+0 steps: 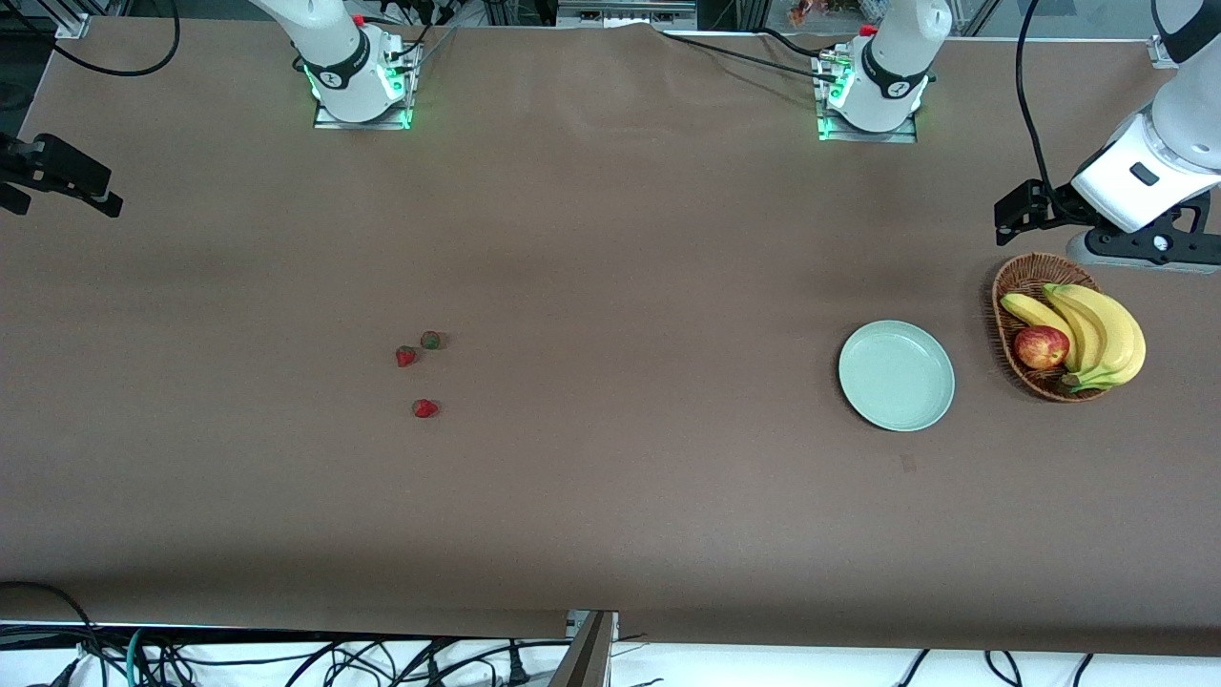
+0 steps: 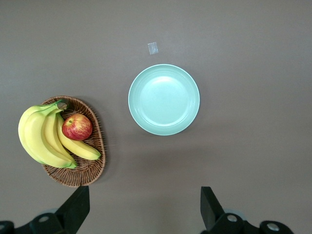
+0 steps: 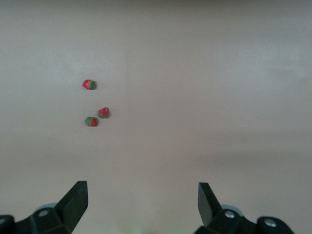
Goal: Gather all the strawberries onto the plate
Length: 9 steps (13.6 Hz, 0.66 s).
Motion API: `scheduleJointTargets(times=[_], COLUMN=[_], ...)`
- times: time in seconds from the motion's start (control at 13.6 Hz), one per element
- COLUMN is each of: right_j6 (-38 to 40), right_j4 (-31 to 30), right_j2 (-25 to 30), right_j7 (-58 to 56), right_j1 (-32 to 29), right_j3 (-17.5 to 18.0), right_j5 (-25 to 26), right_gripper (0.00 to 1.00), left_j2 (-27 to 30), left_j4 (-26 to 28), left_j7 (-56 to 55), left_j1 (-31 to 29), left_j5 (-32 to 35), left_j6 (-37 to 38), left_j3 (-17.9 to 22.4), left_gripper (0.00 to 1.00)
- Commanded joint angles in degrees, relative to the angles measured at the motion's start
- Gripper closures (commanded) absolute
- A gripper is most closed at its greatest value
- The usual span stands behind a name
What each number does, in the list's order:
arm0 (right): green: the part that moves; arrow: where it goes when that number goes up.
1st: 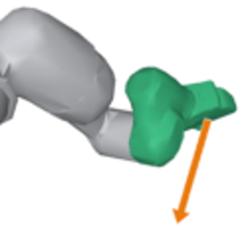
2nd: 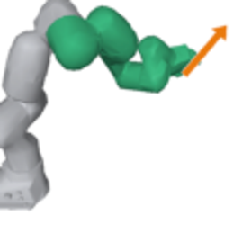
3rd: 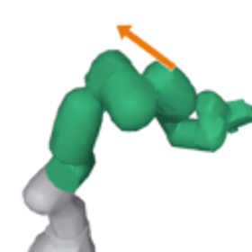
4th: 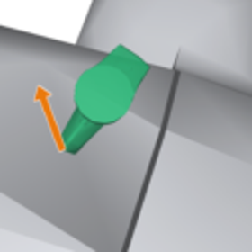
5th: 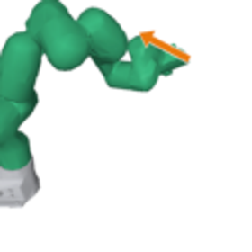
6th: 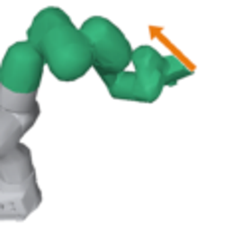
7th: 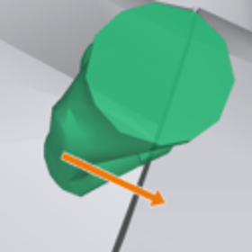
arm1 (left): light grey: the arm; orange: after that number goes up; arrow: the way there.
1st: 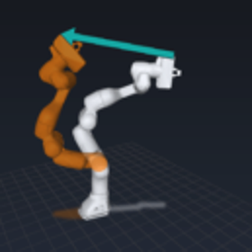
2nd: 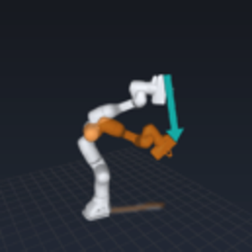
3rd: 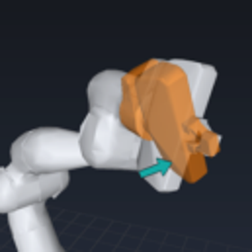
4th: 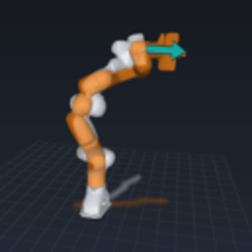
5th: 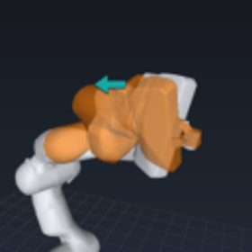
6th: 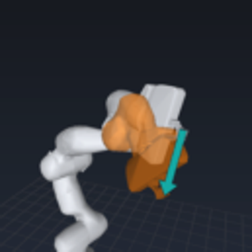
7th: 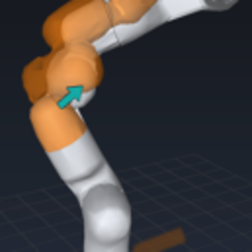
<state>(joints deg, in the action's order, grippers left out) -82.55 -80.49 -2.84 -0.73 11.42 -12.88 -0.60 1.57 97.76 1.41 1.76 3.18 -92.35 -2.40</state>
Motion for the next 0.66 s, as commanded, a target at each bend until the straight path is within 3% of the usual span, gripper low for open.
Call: scheduleJointTargets(times=[0.0,0.59], right_j6=[1.25,4.76], right_j4=[-0.1,-0.37], right_j2=[0.73,0.21], right_j7=[-1.55,-3.4], right_j1=[0.01,0.1], right_j3=[0.13,0.05], right_j5=[-0.1,0.42], right_gripper=[0.0,0.0], left_j2=[-0.96,-0.96], left_j4=[-1.88,-1.88], left_j7=[0.17,0.18], left_j1=[0.26,0.26], left_j5=[-1.07,-1.07], left_j6=[1.21,1.21], left_j3=[0.38,0.38], left_gripper=[0.0,0.0])
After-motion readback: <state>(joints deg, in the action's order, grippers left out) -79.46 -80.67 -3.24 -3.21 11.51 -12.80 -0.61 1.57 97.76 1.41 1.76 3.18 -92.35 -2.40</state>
